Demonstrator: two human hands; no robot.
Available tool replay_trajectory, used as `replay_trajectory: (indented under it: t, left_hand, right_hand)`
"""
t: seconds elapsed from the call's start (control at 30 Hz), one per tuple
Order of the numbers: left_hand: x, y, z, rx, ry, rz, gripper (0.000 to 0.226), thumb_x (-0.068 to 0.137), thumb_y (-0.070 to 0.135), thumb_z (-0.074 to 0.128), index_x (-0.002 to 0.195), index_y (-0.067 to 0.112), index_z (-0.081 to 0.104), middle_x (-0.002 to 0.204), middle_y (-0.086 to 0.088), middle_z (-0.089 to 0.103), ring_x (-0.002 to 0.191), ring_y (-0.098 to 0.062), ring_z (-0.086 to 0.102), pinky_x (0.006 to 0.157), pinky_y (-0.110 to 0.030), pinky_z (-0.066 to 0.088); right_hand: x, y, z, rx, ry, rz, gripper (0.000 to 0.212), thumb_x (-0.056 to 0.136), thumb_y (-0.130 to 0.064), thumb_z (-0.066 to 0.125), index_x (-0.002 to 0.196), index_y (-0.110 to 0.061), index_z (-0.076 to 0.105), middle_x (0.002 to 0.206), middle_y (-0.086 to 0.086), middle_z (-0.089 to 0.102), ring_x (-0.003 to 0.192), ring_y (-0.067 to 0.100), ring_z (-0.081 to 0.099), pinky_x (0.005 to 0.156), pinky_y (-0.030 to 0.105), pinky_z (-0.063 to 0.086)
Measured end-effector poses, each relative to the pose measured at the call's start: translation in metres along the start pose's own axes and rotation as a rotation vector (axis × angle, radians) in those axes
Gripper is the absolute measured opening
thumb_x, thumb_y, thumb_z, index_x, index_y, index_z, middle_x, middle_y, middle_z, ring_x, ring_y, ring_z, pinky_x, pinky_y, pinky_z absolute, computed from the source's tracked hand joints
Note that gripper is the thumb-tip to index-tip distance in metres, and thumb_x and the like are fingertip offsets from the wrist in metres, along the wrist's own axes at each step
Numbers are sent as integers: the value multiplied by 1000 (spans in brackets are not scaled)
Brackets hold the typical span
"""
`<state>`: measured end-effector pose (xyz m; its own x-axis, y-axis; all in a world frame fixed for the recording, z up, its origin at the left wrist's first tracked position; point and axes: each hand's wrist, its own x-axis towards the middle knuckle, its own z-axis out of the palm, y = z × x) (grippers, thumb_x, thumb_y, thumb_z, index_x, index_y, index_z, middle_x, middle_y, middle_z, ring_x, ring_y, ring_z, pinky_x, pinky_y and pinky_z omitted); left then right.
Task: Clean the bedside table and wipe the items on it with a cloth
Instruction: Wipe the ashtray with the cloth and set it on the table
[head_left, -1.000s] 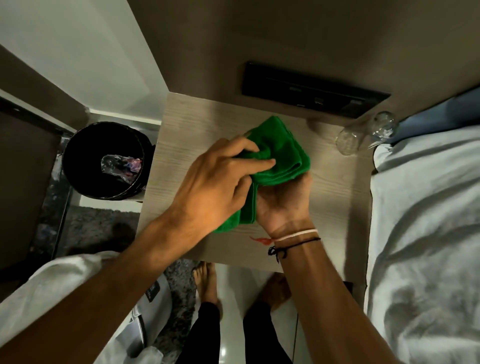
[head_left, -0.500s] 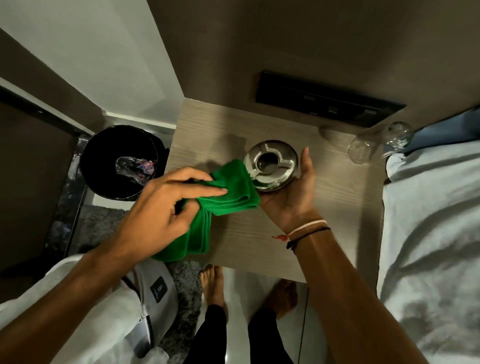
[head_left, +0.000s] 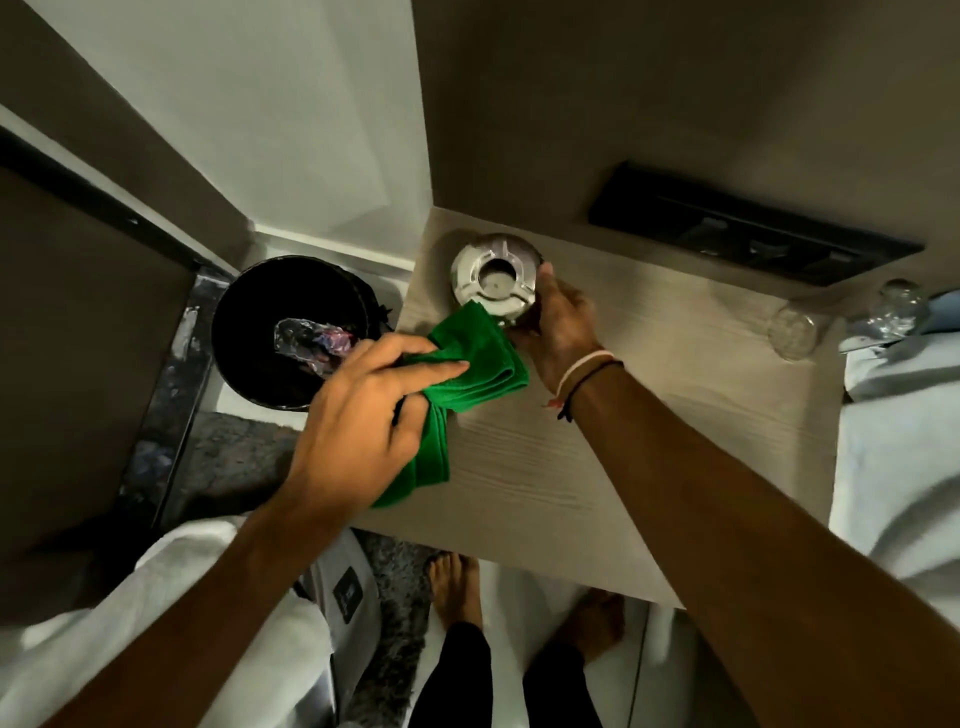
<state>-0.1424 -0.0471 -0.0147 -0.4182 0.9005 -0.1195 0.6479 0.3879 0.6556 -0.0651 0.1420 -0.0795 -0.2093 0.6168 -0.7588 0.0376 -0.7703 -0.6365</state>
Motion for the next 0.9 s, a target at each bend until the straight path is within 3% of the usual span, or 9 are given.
replay_trajectory:
  t: [0.13, 0.23, 0.37, 0.47, 0.7, 0.83, 0.9]
  left_hand:
    - [3, -7, 3, 11, 27, 11, 44, 85, 3, 50, 119, 18, 73, 124, -8, 64, 108, -30, 62, 92, -48, 54]
    - [3, -9, 4, 13, 25, 9, 45, 84, 3, 50, 119, 19, 73, 123, -7, 65, 108, -30, 62, 92, -47, 54]
    - [4, -10, 2, 39, 15, 24, 45, 84, 7, 48, 120, 21, 73, 123, -7, 65, 107, -30, 62, 90, -45, 54]
    - [4, -11, 1, 63, 16, 31, 44, 85, 6, 48, 120, 19, 73, 123, -8, 65, 106, -31, 62, 87, -48, 56]
    - [3, -2, -7, 122, 25, 31, 44, 87, -2, 54, 122, 18, 72, 125, -9, 64, 108, -31, 60, 88, -51, 55]
    - [5, 15, -13, 146, 66, 55, 47, 85, -6, 57, 123, 18, 71, 127, -9, 63, 106, -31, 58, 87, -49, 54]
    - [5, 29, -15, 149, 113, 84, 49, 84, -8, 56, 124, 17, 70, 128, -10, 62, 106, -32, 58, 89, -45, 52]
  right_hand:
    - [15, -8, 19, -145, 81, -54, 26, 103, -22, 53, 83, -7, 60, 90, 17, 65, 92, 31, 63, 92, 57, 55]
    - [27, -10, 22, -309, 161, -134, 33, 100, -26, 58, 71, -10, 59, 91, 19, 64, 89, 32, 65, 94, 57, 55]
    - [35, -10, 28, -659, 311, -259, 40, 99, -41, 57, 91, -5, 72, 106, 21, 72, 107, 37, 67, 96, 42, 51]
    - [33, -6, 32, -698, 372, -326, 40, 99, -41, 57, 108, -3, 69, 119, 17, 69, 118, 34, 61, 93, 32, 42]
    - [29, 3, 12, -748, 322, -325, 29, 98, -33, 59, 111, -11, 73, 116, 15, 72, 110, 31, 67, 80, 26, 46]
    - [7, -2, -19, -787, 275, -517, 29, 100, -27, 54, 118, -11, 69, 115, 14, 72, 114, 31, 63, 94, 32, 49]
    - [-12, -7, -39, -835, 250, -697, 31, 102, -30, 49, 120, -12, 68, 111, 12, 74, 107, 31, 67, 92, 42, 54]
